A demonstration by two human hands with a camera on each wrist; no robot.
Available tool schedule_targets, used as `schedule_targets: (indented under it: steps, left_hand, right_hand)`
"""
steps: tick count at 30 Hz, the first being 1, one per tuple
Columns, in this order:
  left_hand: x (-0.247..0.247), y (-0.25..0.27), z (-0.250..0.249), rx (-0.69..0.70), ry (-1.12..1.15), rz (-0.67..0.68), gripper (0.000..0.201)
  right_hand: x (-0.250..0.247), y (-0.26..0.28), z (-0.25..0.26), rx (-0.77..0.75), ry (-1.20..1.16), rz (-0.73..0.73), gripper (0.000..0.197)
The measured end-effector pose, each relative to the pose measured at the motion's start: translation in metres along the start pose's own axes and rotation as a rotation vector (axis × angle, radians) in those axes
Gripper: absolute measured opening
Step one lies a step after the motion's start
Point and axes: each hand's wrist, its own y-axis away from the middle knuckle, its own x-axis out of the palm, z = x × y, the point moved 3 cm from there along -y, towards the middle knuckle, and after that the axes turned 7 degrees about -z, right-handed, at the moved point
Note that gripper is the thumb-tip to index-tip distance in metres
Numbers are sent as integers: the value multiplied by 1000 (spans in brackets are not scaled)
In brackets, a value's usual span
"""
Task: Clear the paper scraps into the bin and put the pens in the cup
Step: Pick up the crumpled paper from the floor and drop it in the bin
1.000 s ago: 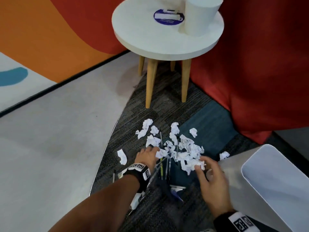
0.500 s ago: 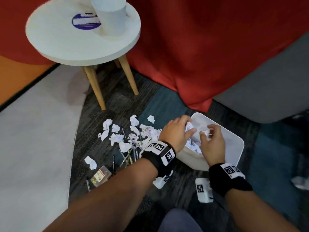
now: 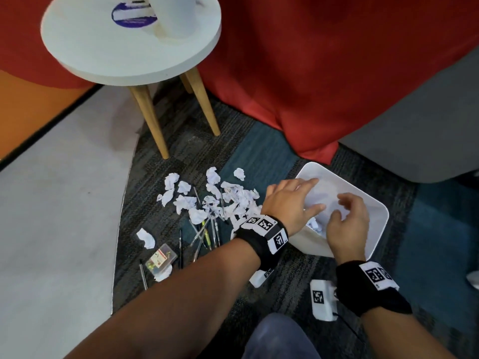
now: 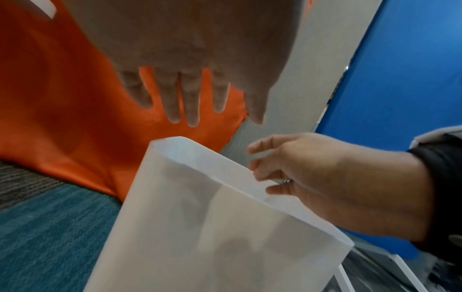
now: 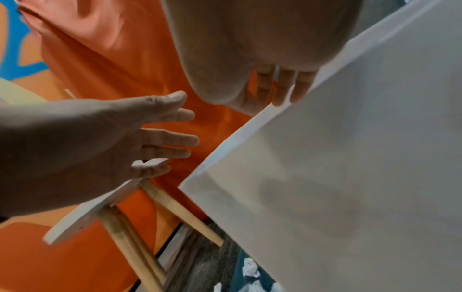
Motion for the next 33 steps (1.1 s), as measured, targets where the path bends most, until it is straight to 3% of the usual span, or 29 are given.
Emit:
schedule_targets:
  steps: [4, 7, 9, 12, 16, 21, 26, 30, 33]
  left_hand:
    - [-12, 25, 26, -107, 108, -144, 30]
    - [-14, 50, 78, -218, 117, -138, 22]
    - [-14, 70, 124, -280, 50, -101, 22]
    - [-17, 107, 202, -403, -32, -37, 25]
    - [-26, 164, 303, -579, -88, 34, 22]
    - [-40, 222, 381, -748, -118, 45, 20]
    - [-43, 245, 419, -747, -125, 7, 20]
    - [-32, 247, 443, -723, -152, -13, 25]
    - [-19, 243, 452, -697, -148, 2, 32]
  right_hand:
    - [6, 17, 50, -212, -84, -59, 26]
    - [31, 44, 87, -380, -196, 52, 20]
    - [62, 70, 101, -471, -256, 224, 18]
    - [119, 124, 107, -565, -224, 614, 20]
    - [191, 214, 89, -638, -36, 1112, 27]
    - [255, 301, 72, -665, 320, 1519, 39]
    - [297, 349, 68, -730, 600, 1572, 51]
    - [324, 365, 64, -791, 682, 1476, 55]
    - [335, 363, 55, -729, 711, 1438, 60]
